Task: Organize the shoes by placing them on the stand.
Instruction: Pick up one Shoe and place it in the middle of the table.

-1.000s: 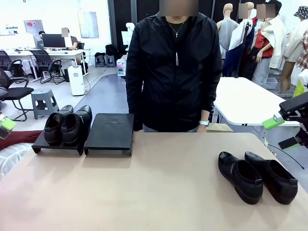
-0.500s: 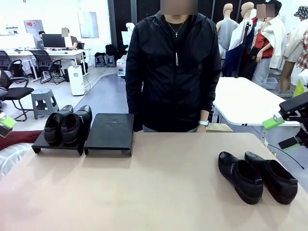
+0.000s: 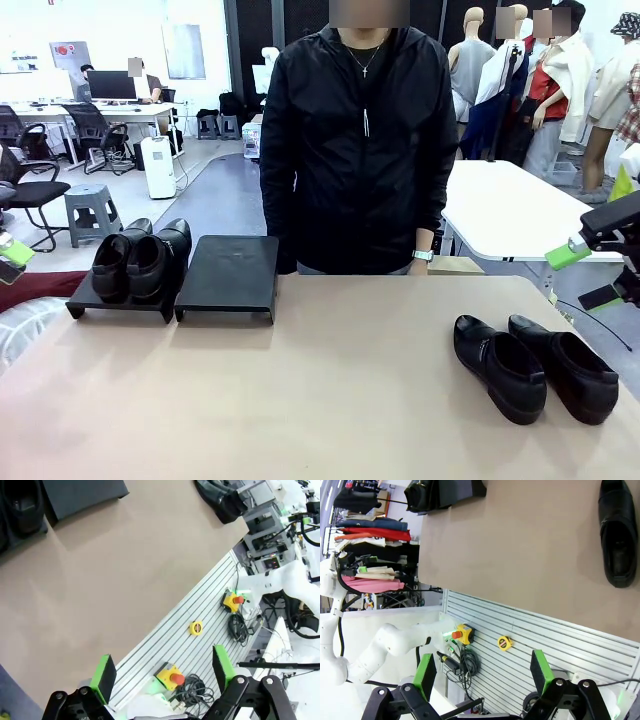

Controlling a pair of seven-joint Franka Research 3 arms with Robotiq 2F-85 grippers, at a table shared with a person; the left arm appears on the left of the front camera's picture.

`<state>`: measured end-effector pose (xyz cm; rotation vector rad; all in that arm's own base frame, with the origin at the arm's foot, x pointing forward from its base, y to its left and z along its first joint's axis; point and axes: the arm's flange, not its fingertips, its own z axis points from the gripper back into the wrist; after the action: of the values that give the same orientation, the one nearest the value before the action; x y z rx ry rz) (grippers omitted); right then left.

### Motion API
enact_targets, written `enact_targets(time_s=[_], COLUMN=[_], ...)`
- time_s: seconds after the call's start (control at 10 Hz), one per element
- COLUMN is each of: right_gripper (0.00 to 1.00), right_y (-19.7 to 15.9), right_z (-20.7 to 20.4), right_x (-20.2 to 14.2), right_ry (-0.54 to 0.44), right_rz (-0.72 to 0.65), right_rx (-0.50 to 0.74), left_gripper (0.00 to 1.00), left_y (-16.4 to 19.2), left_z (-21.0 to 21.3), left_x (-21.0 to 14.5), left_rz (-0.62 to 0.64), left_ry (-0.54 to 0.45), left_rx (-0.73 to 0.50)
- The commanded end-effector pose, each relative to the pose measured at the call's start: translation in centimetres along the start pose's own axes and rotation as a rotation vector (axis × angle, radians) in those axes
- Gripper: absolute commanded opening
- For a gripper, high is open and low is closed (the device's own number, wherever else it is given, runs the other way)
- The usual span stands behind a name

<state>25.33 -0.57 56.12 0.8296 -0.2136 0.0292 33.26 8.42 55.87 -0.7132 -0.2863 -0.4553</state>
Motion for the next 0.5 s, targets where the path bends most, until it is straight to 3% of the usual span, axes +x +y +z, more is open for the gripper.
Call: enact_targets(time_s=[0.0, 0.4], right_gripper=[1.0, 1.0], right_y=[0.25, 0.25], right_z=[0.26, 0.26], right_x=[0.31, 0.31], right_ry=[-0.005, -0.005], right_rz=[0.025, 0.025], right_rx=[0.034, 0.034], left_gripper=[1.0, 1.0], left_y=[-0.2, -0.2], left_z=[0.2, 0.2], left_x=[0.16, 0.16], left_rz=[0.011, 0.011], left_ry=[0.008, 0.008], left_rx=[-0.007, -0.007])
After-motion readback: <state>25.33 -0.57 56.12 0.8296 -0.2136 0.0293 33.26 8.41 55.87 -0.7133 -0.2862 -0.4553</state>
